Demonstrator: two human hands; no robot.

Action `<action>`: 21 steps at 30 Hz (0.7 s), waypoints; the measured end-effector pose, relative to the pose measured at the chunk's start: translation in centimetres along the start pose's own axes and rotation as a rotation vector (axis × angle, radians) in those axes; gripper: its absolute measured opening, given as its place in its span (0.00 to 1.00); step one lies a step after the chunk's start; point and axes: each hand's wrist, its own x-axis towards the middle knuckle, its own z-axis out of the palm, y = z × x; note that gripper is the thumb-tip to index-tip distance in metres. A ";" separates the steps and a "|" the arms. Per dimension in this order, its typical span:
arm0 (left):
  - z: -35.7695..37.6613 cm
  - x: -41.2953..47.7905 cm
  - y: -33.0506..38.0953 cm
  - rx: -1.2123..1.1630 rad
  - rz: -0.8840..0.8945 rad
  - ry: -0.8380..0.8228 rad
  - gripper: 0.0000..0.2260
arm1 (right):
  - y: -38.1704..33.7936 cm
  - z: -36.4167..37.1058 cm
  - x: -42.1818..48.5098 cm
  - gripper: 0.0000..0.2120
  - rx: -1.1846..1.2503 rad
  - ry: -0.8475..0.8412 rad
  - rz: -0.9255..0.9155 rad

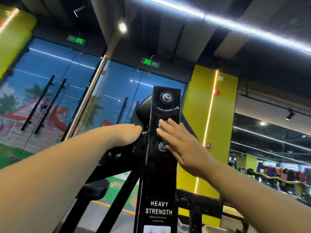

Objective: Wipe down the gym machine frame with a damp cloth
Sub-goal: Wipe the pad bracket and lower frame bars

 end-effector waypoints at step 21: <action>0.7 -1.0 -0.6 -0.050 0.104 0.003 0.14 | -1.2 -1.9 1.6 0.24 0.031 -0.131 0.145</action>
